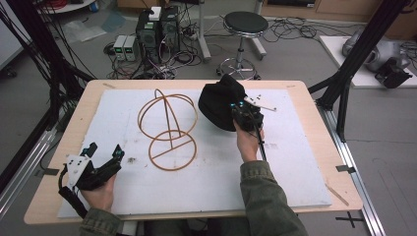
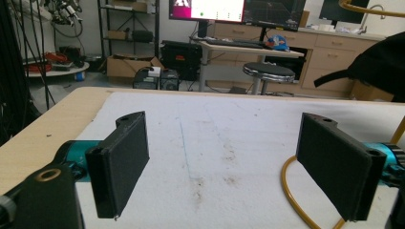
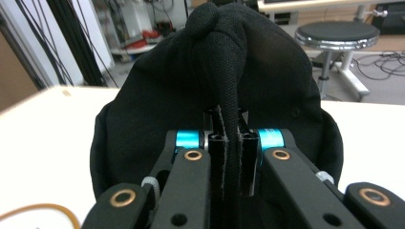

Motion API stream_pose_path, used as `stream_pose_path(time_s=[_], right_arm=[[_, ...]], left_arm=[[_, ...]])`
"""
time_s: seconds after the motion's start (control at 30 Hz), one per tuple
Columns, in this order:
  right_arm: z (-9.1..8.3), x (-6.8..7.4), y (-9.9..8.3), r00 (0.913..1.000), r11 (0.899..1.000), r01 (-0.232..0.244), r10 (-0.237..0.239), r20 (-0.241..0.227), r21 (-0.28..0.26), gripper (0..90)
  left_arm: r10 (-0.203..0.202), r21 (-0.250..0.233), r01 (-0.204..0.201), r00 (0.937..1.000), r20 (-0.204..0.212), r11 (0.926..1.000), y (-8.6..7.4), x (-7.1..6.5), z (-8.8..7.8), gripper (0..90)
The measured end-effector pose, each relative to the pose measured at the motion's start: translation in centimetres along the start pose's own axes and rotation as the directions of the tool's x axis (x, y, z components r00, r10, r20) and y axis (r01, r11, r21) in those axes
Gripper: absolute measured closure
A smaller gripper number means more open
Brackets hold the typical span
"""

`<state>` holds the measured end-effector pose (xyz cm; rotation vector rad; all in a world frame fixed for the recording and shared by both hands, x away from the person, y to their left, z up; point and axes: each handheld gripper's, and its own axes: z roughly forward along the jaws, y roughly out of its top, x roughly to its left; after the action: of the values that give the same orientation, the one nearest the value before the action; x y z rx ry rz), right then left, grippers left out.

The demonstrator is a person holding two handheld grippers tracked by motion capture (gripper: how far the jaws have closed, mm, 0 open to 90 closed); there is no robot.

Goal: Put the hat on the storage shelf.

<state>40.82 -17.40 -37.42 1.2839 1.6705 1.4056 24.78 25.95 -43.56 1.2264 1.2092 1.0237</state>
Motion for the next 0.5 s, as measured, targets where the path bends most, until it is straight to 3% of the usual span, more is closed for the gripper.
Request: stream_pose_path(time_s=[0.17, 0.2, 0.27, 0.3, 0.33, 0.37, 0.4, 0.5], right_arm=[[-1.6, -0.2, 1.0, 1.0, 0.995, 0.002, -0.001, 0.005, -0.102, 87.4], [-1.6, -0.2, 1.0, 1.0, 0.995, 0.002, -0.001, 0.005, -0.102, 87.4], [-2.5, -0.4, 1.6, 1.0, 0.986, 0.004, -0.004, 0.0, -0.167, 87.4], [-2.5, -0.4, 1.6, 1.0, 0.986, 0.004, -0.004, 0.0, -0.167, 87.4], [-3.5, -0.4, 2.1, 0.9998, 0.967, 0.021, -0.021, 0.001, -0.252, 87.5], [-3.5, -0.4, 2.1, 0.9998, 0.967, 0.021, -0.021, 0.001, -0.252, 87.5], [-4.4, -0.1, 2.6, 0.9994, 0.943, 0.032, -0.036, -0.005, -0.333, 87.5], [-5.0, 0.1, 3.3, 0.999, 0.934, 0.038, -0.044, -0.009, -0.356, 87.4]], left_arm=[[-0.003, -0.001, 0.003, 1.0, 0.003, 1.0, 0.0, -0.1, 0.0, 18.9], [-0.004, -0.001, 0.004, 1.0, 0.004, 1.0, 0.0, -0.1, 0.0, 18.9], [-0.003, -0.001, 0.003, 1.0, 0.003, 1.0, 0.0, -0.1, 0.0, 18.9], [-0.003, 0.0, 0.003, 1.0, 0.003, 1.0, 0.0, -0.1, 0.0, 18.9], [-0.003, -0.001, 0.003, 1.0, 0.002, 1.0, 0.0, -0.1, 0.0, 18.9], [-0.003, -0.001, 0.003, 1.0, 0.002, 1.0, 0.0, -0.1, 0.0, 18.9], [0.0, 0.001, 0.0, 1.0, 0.002, 1.0, 0.0, -0.1, 0.0, 18.9], [-0.004, 0.0, 0.004, 1.0, 0.003, 1.0, 0.0, -0.1, 0.0, 18.9]])
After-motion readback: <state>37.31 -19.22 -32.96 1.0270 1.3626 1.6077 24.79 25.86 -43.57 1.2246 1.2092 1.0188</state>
